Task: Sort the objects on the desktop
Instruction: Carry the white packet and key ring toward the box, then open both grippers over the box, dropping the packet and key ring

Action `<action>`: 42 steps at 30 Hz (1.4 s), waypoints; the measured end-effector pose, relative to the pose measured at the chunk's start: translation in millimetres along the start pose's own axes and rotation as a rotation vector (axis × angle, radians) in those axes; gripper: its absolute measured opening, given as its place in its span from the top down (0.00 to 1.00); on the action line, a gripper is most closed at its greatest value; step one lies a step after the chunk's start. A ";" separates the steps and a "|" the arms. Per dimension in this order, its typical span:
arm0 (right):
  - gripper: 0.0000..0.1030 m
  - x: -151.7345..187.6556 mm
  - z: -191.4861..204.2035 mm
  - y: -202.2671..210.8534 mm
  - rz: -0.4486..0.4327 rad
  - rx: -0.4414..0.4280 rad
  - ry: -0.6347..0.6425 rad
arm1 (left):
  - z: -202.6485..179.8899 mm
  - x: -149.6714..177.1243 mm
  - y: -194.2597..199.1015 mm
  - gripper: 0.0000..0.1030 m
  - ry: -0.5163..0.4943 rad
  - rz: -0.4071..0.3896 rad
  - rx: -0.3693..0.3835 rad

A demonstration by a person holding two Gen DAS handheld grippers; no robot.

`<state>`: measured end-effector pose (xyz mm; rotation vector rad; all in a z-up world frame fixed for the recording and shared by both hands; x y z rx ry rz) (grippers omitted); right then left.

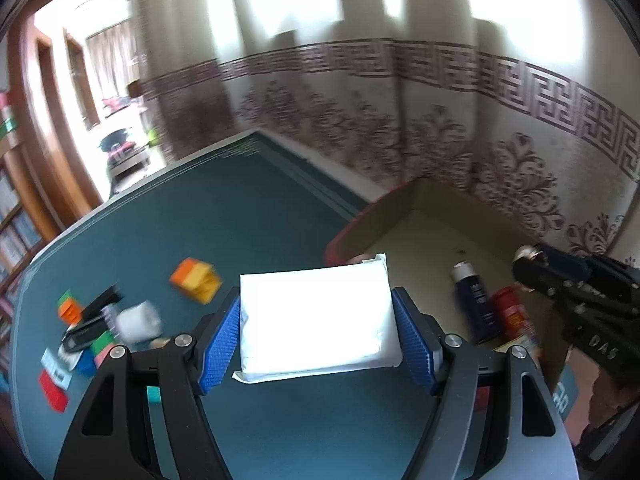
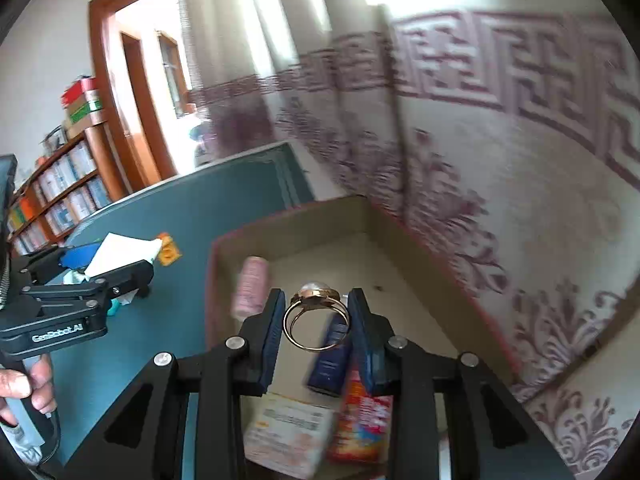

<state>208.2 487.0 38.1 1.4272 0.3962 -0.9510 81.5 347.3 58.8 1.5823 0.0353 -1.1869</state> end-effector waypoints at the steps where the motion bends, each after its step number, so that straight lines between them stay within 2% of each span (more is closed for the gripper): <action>1: 0.65 0.7 -6.0 -0.7 0.005 0.008 -0.010 | -8.9 -4.2 -1.6 0.27 -0.014 -0.003 0.012; 11: 0.65 -1.6 -36.1 5.2 -0.012 0.050 -0.058 | -71.0 -32.7 -11.8 0.26 -0.110 -0.030 0.091; 13: 0.65 -0.3 -41.2 5.3 -0.006 0.052 -0.074 | -79.5 -32.3 -13.3 0.23 -0.126 -0.023 0.115; 16: 0.47 1.2 -49.7 5.3 0.000 0.054 -0.110 | -85.0 -31.0 -15.1 0.19 -0.131 -0.020 0.124; 29: 0.24 4.2 -51.1 4.2 -0.006 0.053 -0.134 | -50.2 -26.9 -17.5 0.19 -0.040 -0.004 0.041; 42: 0.20 3.2 -34.9 -3.5 -0.003 0.054 -0.135 | -18.7 -12.9 -9.8 0.19 0.000 -0.008 -0.036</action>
Point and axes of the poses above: each gripper's, at about its wrist camera, not at the fingertips, and y roughly against the way its jaws point, z to its left, x to its underside, the point moved 6 cm from there along -y, roughly the way its jaws point, and after that the axes turned 5 degrees about z, right-handed, at the moved point
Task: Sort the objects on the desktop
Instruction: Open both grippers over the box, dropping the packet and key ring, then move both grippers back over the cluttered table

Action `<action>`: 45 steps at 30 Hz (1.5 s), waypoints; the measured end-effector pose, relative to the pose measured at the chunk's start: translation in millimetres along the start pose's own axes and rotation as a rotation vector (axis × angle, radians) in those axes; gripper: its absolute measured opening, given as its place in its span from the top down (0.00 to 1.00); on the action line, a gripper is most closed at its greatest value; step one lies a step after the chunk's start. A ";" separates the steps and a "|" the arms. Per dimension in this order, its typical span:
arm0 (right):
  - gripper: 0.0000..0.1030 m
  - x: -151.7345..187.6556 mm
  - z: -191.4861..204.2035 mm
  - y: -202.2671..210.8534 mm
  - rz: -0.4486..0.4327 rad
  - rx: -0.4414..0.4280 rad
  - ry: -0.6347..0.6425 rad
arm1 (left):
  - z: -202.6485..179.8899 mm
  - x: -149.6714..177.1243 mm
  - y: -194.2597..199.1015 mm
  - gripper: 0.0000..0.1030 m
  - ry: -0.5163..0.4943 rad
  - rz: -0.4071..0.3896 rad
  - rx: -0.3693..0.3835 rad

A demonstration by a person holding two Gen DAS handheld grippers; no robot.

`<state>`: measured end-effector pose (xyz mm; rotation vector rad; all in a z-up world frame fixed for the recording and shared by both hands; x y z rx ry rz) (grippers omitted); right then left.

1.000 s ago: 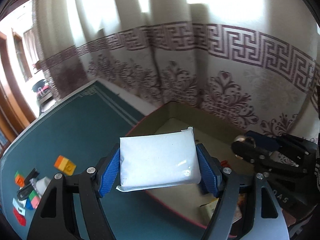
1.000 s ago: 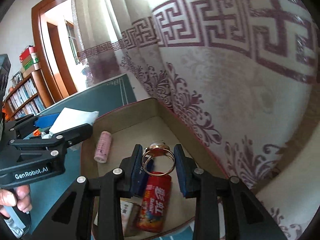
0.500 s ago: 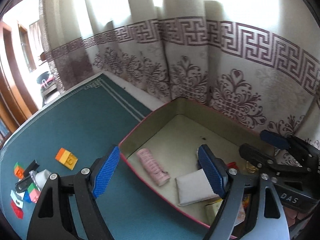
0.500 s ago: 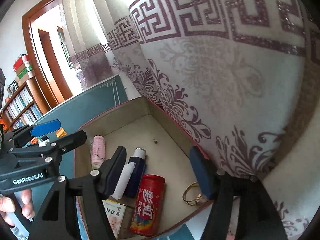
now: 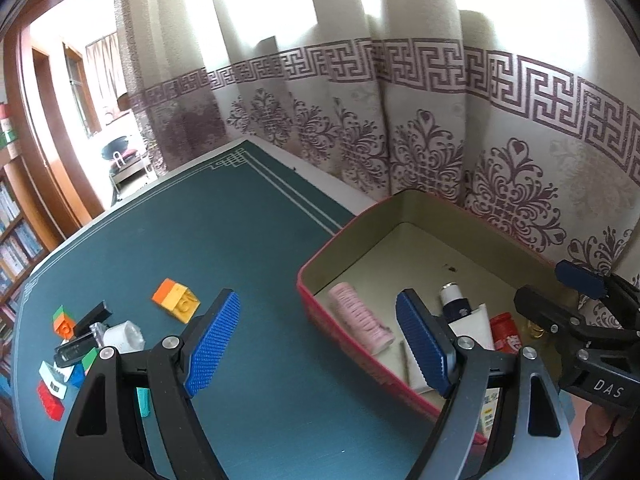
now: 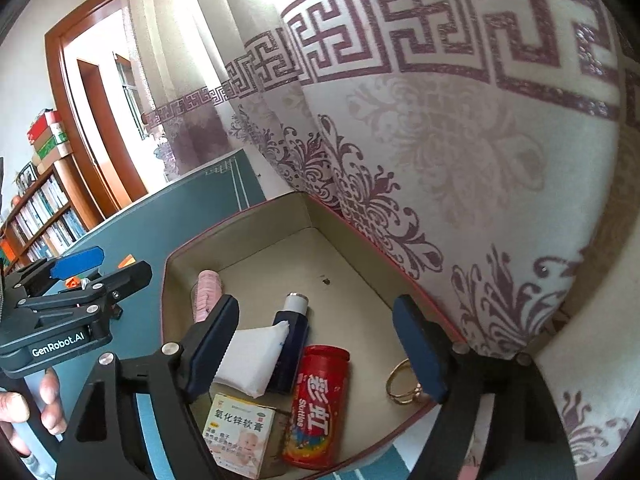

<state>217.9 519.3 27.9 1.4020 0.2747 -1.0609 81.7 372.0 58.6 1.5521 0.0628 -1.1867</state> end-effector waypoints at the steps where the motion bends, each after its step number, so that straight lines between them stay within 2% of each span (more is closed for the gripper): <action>1: 0.20 0.6 1.5 -0.3 0.001 -0.001 0.001 | 2.6 0.9 0.5 0.19 0.004 0.000 -0.003; 12: 0.19 2.5 27.8 0.0 0.002 -0.022 0.023 | 39.2 14.3 3.7 0.19 0.070 0.005 -0.041; 17: 0.19 -2.0 51.9 -2.6 -0.004 -0.055 0.044 | 64.9 24.9 5.8 0.19 0.111 0.011 -0.074; 30: 0.18 4.7 130.0 -22.4 0.040 -0.145 0.152 | 174.4 69.0 10.0 0.19 0.314 0.057 -0.212; 45: 0.17 27.9 200.1 -45.8 0.115 -0.215 0.262 | 318.3 159.0 32.5 0.19 0.587 0.123 -0.444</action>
Point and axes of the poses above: each gripper's, at about its wrist camera, not at the fingertips, and y roughly against the way its jaws point, z to its left, x to its underside, the point moved 6 cm from there along -y, roughly the way its jaws point, and after that the axes turned 5 degrees about z, right-handed, at the moved point
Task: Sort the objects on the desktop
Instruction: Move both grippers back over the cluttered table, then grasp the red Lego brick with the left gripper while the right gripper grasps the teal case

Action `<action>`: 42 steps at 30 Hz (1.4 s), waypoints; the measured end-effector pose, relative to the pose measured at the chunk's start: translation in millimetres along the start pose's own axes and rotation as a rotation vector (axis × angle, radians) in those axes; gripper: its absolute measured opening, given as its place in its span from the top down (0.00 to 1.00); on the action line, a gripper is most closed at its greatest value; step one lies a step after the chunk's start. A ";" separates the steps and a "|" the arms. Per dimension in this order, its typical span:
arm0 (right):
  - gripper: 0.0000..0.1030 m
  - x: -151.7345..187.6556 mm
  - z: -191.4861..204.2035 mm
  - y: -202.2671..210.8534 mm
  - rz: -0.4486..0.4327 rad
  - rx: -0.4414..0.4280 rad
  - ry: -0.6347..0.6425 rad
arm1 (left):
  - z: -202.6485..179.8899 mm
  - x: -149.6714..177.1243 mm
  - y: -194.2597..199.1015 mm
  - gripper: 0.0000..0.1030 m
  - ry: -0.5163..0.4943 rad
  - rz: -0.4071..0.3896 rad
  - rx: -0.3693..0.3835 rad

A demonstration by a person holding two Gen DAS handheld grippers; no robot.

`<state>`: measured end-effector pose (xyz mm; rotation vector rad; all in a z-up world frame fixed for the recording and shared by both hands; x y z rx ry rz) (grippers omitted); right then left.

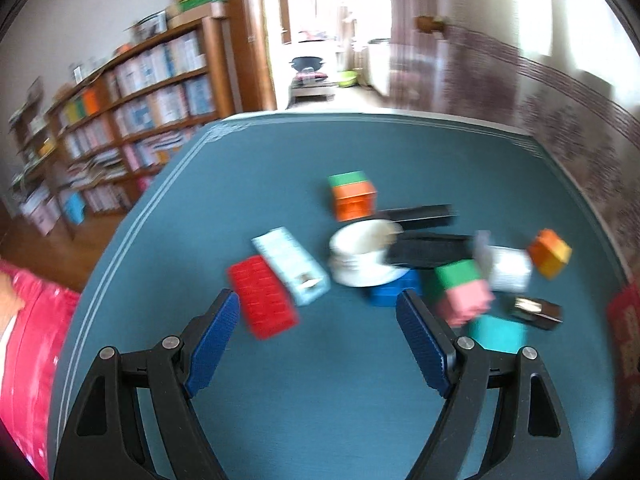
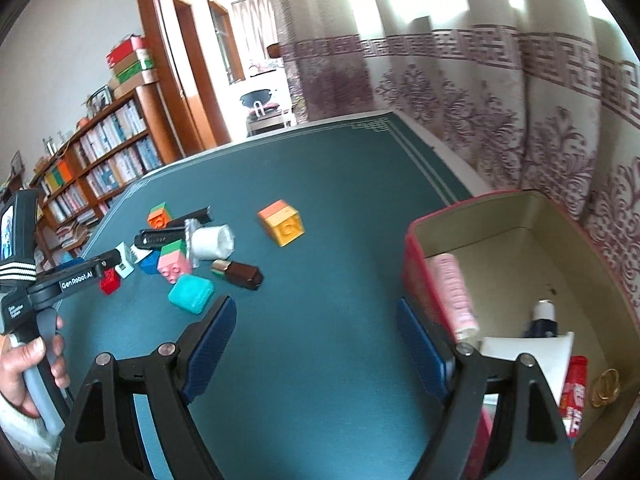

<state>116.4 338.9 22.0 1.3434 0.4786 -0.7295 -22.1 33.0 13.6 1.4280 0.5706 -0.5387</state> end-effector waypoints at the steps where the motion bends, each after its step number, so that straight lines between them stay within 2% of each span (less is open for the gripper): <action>1: 0.17 0.5 3.5 -2.5 0.006 -0.003 0.006 | 10.6 1.8 -5.5 0.19 0.021 0.012 -0.016; 5: 0.17 2.5 16.0 -10.5 0.029 -0.020 0.024 | 36.6 8.6 -25.8 0.19 0.071 0.051 -0.057; 9: 0.17 3.1 24.3 -15.9 0.040 -0.022 0.038 | 46.7 12.3 -40.0 0.19 0.095 0.078 -0.063; 20: 0.17 3.2 33.7 -30.8 0.072 -0.020 0.054 | 50.0 1.7 -56.7 0.19 0.146 0.080 -0.009; 27: 0.17 3.5 35.0 -41.1 0.094 -0.027 0.048 | 67.6 7.1 -55.6 0.16 0.179 0.088 -0.014; 35: 0.17 5.6 38.3 -48.4 0.109 -0.050 0.048 | 95.4 18.2 -43.3 0.16 0.203 0.093 -0.087; 42: 0.17 7.3 40.8 -49.1 0.112 -0.058 0.050 | 84.8 9.1 -55.3 0.16 0.194 0.091 -0.085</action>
Point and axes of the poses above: each gripper's, at about its wrist camera, not at the fingertips, and y roughly against the way its jaws point, z to its left, x to its underside, the point moved 6 cm from there along -y, roughly the way its jaws point, and after that the axes turned 5 degrees about z, right-handed, at the moved point
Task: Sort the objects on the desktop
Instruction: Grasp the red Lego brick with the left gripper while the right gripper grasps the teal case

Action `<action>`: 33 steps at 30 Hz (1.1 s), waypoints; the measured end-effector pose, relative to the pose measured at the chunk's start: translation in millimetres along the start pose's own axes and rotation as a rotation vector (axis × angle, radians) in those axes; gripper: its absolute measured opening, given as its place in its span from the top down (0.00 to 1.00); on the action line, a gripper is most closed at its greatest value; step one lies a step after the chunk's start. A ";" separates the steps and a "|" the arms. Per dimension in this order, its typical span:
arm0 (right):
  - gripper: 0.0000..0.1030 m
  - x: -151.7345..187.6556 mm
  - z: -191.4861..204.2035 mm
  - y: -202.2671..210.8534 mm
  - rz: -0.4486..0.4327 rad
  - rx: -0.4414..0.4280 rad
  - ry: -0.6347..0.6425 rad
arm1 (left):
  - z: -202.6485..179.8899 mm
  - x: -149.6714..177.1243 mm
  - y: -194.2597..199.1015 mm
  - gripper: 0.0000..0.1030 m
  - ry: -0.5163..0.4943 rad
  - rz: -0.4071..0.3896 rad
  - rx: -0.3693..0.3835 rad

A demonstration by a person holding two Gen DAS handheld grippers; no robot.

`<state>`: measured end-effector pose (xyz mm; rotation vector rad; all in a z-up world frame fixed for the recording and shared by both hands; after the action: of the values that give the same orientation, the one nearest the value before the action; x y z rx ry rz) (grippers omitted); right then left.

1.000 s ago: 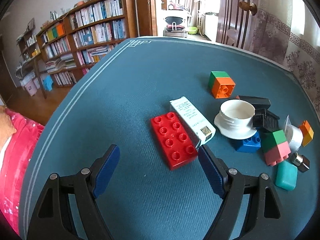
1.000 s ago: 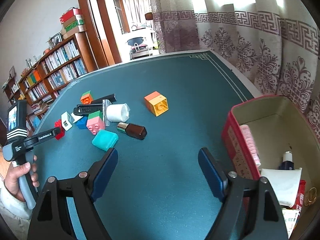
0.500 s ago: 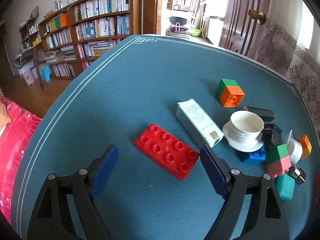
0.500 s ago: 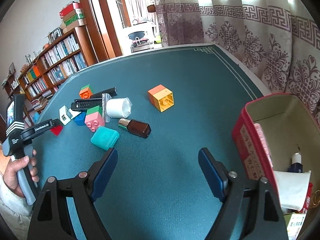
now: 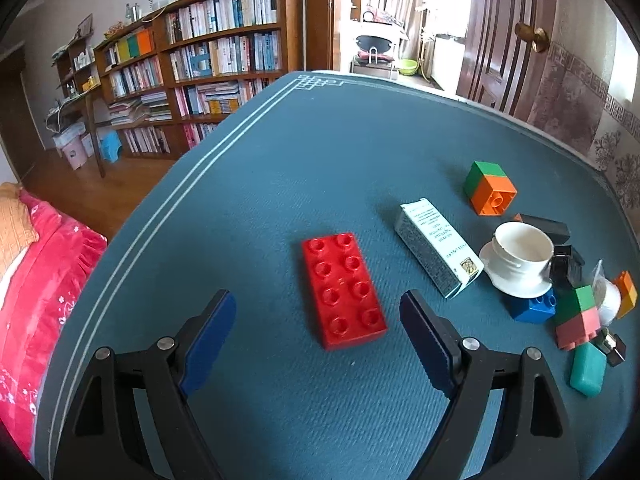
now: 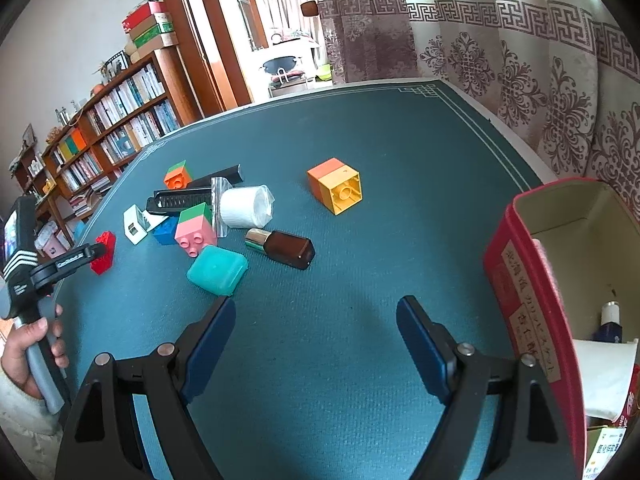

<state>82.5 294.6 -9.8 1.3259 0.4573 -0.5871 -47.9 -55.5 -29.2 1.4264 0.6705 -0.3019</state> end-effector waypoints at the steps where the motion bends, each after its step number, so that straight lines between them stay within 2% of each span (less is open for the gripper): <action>1: 0.17 -0.2 -0.4 0.6 -0.003 0.002 -0.001 | -0.9 -2.1 -4.3 0.16 -0.001 0.005 -0.002; 5: 0.17 -0.7 -1.7 1.4 -0.005 0.001 -0.004 | -4.6 -2.9 -12.5 0.16 0.001 0.018 -0.008; 6: 0.17 -0.7 -0.8 1.2 -0.004 -0.002 -0.002 | -4.9 -2.8 -14.2 0.21 0.000 0.018 -0.007; 7: 0.17 -0.5 0.7 0.9 -0.003 -0.007 0.003 | -4.5 -2.5 -16.1 0.35 0.001 0.021 -0.005; 8: 0.17 -0.4 2.7 0.5 -0.002 -0.015 0.009 | -3.9 -2.4 -15.5 0.37 0.004 0.013 0.008; 10: 0.17 -0.5 7.7 -1.1 0.002 -0.035 0.021 | -2.6 -3.5 -12.4 0.63 0.004 0.003 0.010; 11: 0.17 -0.7 10.0 -2.7 0.005 -0.043 0.024 | -3.0 -3.6 -11.3 0.67 -0.001 0.004 0.023; 15: 0.17 -1.5 21.4 -11.0 0.036 -0.092 0.031 | -3.4 -0.6 -5.7 0.67 -0.009 0.001 0.073; 19: 0.19 -4.7 41.6 -21.4 0.049 -0.114 0.092 | -11.2 6.9 6.8 0.67 -0.035 -0.015 0.105; 24: 0.27 -7.8 63.7 -41.5 0.079 -0.123 0.161 | -19.5 12.1 23.0 0.67 -0.070 -0.035 0.133; 33: 0.28 -17.5 81.6 -75.5 0.112 -0.102 0.200 | -36.2 20.2 33.3 0.67 -0.117 -0.036 0.172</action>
<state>19.6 206.6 -40.8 1.3087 0.5649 -0.3354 -21.9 -11.6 -14.3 1.5483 0.5860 -0.4776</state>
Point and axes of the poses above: each gripper's, at about its wrist camera, not at the fingertips, and y roughly against the way its jaws point, z to its left, x to its underside, the point moved 6 cm from there along -y, roughly the way its jaws point, and after that the axes turned 5 degrees about z, right-handed, at the moved point
